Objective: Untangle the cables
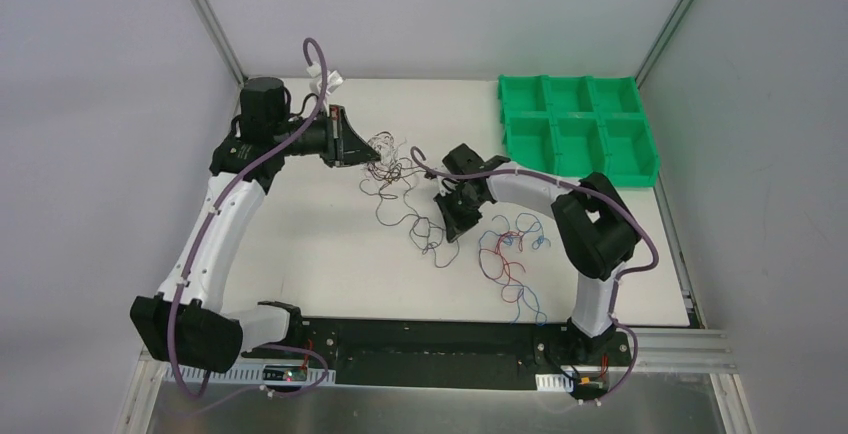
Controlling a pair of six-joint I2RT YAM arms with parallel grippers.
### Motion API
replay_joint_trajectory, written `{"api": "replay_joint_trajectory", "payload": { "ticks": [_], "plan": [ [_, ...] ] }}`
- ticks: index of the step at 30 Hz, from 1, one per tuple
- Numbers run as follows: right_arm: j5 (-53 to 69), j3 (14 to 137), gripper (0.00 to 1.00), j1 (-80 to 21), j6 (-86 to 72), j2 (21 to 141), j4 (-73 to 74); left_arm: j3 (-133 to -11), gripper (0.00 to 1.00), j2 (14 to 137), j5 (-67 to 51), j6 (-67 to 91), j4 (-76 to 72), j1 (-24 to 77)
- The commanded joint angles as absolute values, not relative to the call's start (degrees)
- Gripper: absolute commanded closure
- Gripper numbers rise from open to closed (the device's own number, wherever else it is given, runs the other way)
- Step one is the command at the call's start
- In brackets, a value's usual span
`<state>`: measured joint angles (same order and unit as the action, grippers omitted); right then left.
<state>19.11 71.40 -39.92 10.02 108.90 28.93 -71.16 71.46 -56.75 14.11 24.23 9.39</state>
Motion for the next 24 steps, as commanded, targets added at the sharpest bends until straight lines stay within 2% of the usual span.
{"api": "replay_joint_trajectory", "payload": {
  "ticks": [1,2,3,4,5,6,7,14,20,24],
  "plan": [
    [16.99,70.10,1.00,-39.20,14.65,103.60,33.08,-73.59,1.00,69.17,-59.50,21.48,22.55,9.41],
    [17.26,70.28,0.98,-38.79,14.98,102.64,33.84,-73.77,1.00,68.50,-58.80,22.09,21.95,9.40],
    [17.93,70.71,0.83,-38.23,14.84,101.36,34.63,-73.74,1.00,68.14,-58.26,22.55,21.61,9.40],
    [19.50,71.20,0.56,-37.37,14.29,99.81,35.27,-73.63,1.00,67.85,-57.96,22.88,21.39,9.45],
    [21.77,72.07,0.34,-36.22,13.49,97.57,35.57,-73.41,1.00,67.75,-57.80,23.12,21.30,9.45],
    [23.87,72.78,0.22,-35.20,12.31,95.35,35.59,-72.98,1.00,67.70,-57.78,23.31,21.23,9.43],
    [26.26,73.79,0.17,-34.32,11.71,93.21,35.64,-72.56,1.00,67.69,-57.82,23.51,21.19,9.45],
    [37.64,86.33,0.10,-32.62,9.30,86.46,41.68,-70.16,1.00,68.56,-58.09,25.51,18.62,9.58],
    [41.84,89.65,0.02,-33.38,-7.47,90.04,27.87,-68.73,1.00,69.49,-60.12,29.51,14.58,10.65],
    [38.14,93.42,0.01,-36.43,-7.71,94.36,25.59,-68.73,1.00,70.19,-61.11,31.11,12.95,11.61]
  ]
}}
